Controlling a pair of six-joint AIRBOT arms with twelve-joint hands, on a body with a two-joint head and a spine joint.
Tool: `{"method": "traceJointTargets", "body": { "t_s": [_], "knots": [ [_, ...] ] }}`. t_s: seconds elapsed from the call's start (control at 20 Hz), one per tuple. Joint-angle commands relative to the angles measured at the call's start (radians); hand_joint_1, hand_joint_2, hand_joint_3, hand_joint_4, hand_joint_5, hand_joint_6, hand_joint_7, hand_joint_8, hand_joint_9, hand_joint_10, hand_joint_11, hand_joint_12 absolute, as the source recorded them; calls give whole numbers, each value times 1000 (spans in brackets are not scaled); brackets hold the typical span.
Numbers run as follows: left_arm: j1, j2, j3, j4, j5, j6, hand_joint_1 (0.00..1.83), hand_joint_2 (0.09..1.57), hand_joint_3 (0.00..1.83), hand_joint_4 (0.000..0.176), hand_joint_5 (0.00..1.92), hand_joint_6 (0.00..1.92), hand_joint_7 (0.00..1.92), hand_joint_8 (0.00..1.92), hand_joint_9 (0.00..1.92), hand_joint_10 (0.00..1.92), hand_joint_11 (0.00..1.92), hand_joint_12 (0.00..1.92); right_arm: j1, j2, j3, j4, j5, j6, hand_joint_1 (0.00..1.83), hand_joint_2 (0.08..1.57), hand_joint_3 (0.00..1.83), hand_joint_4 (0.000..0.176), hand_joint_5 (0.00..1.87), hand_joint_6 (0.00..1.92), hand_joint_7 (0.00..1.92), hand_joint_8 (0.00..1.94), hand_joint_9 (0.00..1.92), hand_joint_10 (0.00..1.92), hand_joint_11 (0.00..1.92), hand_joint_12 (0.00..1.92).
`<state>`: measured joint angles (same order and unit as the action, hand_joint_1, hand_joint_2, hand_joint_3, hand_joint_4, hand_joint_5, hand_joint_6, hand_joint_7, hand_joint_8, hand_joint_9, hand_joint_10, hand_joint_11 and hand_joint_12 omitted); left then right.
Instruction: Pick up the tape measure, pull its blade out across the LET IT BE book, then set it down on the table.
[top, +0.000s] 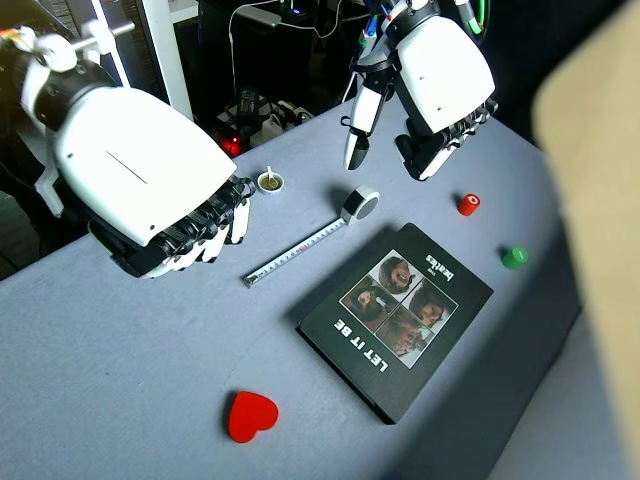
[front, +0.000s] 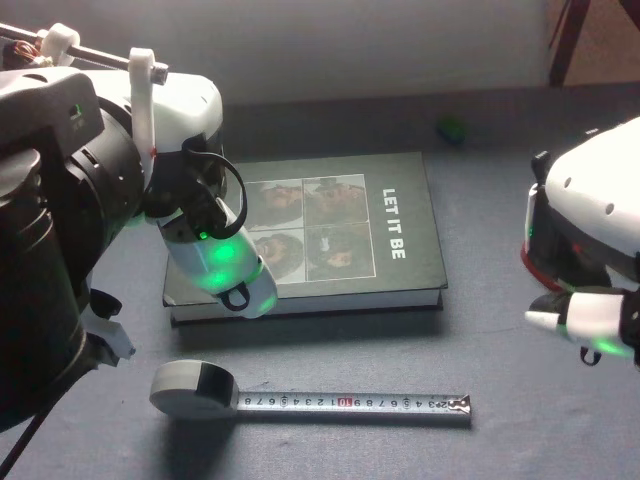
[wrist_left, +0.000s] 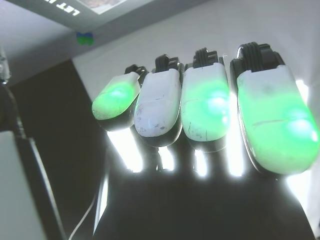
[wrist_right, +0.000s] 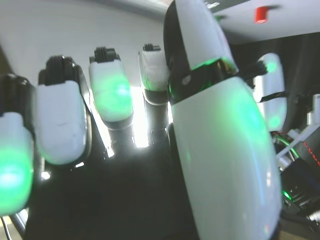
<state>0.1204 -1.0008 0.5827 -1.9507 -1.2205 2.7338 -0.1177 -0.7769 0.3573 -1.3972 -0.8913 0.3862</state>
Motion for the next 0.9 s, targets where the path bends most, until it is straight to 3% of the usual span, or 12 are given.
{"method": "traceJointTargets", "body": {
  "t_s": [0.0, 0.1, 0.3, 0.45, 0.65, 0.7, 0.85],
  "knots": [
    [-2, 3, -4, 81, -6, -5, 136, 1097, 104, 84, 230, 60, 221, 54, 165, 66, 1, 630, 7, 4, -5, -69, 5, 6, 77, 1118, 117, 124, 55, 49, 61, 47, 94, 65, 0, 594],
    [0, 3, -4, 81, -6, -8, 124, 1146, 15, 78, 244, 9, 231, 7, 181, 14, 0, 604, 5, 4, -5, -68, 11, 11, 53, 1170, 10, 112, 70, 5, 81, 5, 112, 7, 0, 560],
    [5, 4, -5, 76, -1, -8, 121, 1147, 7, 66, 244, 4, 234, 4, 187, 9, 0, 584, -2, 7, -5, -68, 30, 40, 55, 1168, 1, 111, 86, 4, 90, 2, 112, 1, 0, 566],
    [-10, 44, -1, 20, 81, -8, 120, 1147, 2, 56, 253, 4, 239, 2, 170, 0, 0, 530, -11, 9, -5, -68, 78, 55, 54, 1172, 2, 107, 76, 0, 72, 0, 113, 1, 0, 588],
    [-34, 179, -7, -55, 299, -19, 110, 1122, 0, 0, 233, 0, 244, 1, 172, 1, 0, 506, -16, 10, -3, -69, 82, 65, 73, 1170, 0, 104, 85, 2, 106, 6, 145, 6, 0, 699],
    [-33, 242, -3, -100, 412, -54, 213, 1058, 0, 0, 230, 0, 242, 1, 174, 1, 0, 528, -17, 10, -3, -70, 70, 79, 80, 1168, 0, 104, 78, 1, 94, 4, 138, 2, 0, 661],
    [-24, 343, -23, -76, 504, -98, 533, 975, 0, 0, 233, 2, 235, 1, 173, 0, 0, 603, -25, 12, -2, -74, 85, 81, 101, 1163, 0, 104, 89, 5, 102, 6, 140, 3, 0, 641]
  ]
}}
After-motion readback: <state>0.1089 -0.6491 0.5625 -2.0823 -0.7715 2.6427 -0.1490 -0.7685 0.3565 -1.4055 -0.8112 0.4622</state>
